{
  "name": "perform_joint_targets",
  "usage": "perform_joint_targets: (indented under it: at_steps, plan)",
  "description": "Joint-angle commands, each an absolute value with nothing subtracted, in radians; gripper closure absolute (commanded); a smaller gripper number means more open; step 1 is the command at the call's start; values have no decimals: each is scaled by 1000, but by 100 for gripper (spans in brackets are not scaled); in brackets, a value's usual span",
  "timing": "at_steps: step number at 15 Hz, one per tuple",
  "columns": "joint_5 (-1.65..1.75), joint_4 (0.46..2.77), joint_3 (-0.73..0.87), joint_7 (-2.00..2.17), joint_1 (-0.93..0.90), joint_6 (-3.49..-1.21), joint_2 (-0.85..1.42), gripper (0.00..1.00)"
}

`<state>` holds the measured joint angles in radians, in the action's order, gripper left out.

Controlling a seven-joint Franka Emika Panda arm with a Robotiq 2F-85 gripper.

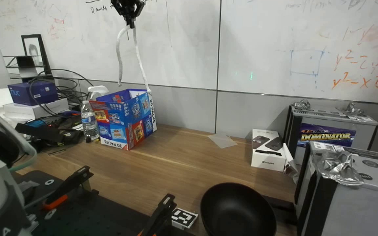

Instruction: Pick up the ropes from the table and put them in the box

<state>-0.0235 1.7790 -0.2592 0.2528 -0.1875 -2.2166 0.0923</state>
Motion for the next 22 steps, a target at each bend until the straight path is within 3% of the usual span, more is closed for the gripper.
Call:
perform_joint_targets:
  at_steps: [1,22]
  plan:
    - [36,1715,-248,307,-231,-2171,108,97]
    - [50,1707,-242,307,-275,-2172,226,97]
